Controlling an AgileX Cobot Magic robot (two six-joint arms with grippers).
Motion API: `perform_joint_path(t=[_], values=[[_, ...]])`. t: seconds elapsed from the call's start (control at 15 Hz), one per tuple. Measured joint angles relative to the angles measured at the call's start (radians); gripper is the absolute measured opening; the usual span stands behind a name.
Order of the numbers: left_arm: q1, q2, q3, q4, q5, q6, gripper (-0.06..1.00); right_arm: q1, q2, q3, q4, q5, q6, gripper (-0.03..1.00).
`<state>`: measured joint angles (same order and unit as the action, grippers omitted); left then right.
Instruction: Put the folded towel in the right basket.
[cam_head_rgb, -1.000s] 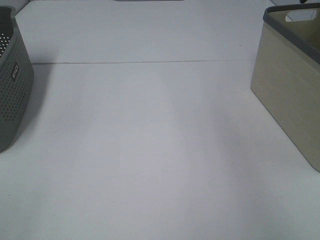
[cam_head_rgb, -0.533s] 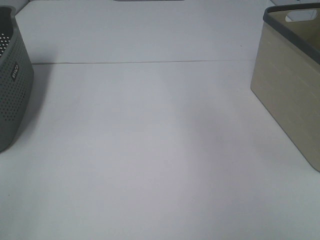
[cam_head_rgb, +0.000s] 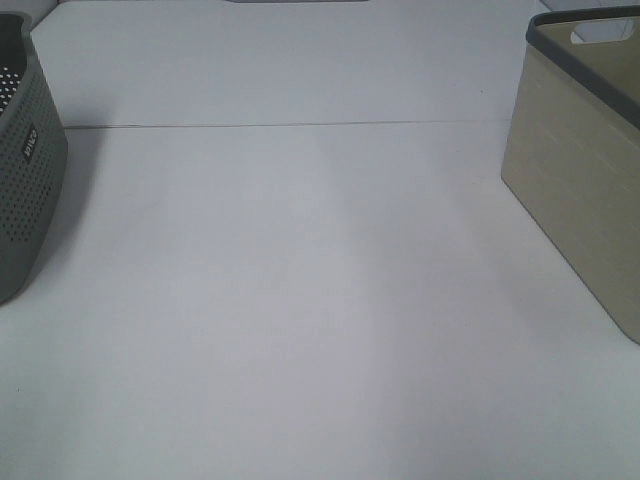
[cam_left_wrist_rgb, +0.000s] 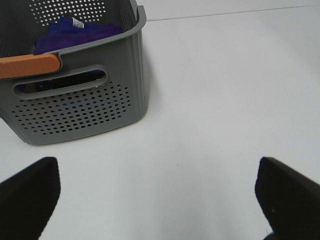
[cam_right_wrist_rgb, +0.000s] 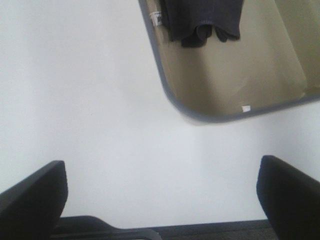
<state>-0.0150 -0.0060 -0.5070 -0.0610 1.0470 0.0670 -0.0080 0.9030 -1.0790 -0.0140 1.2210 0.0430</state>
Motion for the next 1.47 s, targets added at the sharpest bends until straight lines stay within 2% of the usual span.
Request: perform_joint_path(t=[0.07, 0.13, 0.2, 0.6, 0.87, 1.47], values=[[0.000, 0.000, 0.000, 0.000, 0.000, 0.000, 0.99, 0.000, -0.127, 0.092, 0.007, 0.001, 0.000, 0.98], [0.000, 0.000, 0.000, 0.000, 0.000, 0.000, 0.99, 0.000, -0.357, 0.243, 0.007, 0.002, 0.000, 0.98], [0.000, 0.000, 0.000, 0.000, 0.000, 0.000, 0.99, 0.000, -0.471, 0.303, 0.007, 0.002, -0.005, 0.98], [0.000, 0.000, 0.000, 0.000, 0.000, 0.000, 0.99, 0.000, -0.847, 0.536, 0.028, -0.070, -0.132, 0.98], [0.000, 0.000, 0.000, 0.000, 0.000, 0.000, 0.99, 0.000, -0.906, 0.620, 0.089, -0.097, -0.139, 0.98], [0.000, 0.000, 0.000, 0.000, 0.000, 0.000, 0.99, 0.000, -0.906, 0.625, 0.105, -0.104, -0.139, 0.98]])
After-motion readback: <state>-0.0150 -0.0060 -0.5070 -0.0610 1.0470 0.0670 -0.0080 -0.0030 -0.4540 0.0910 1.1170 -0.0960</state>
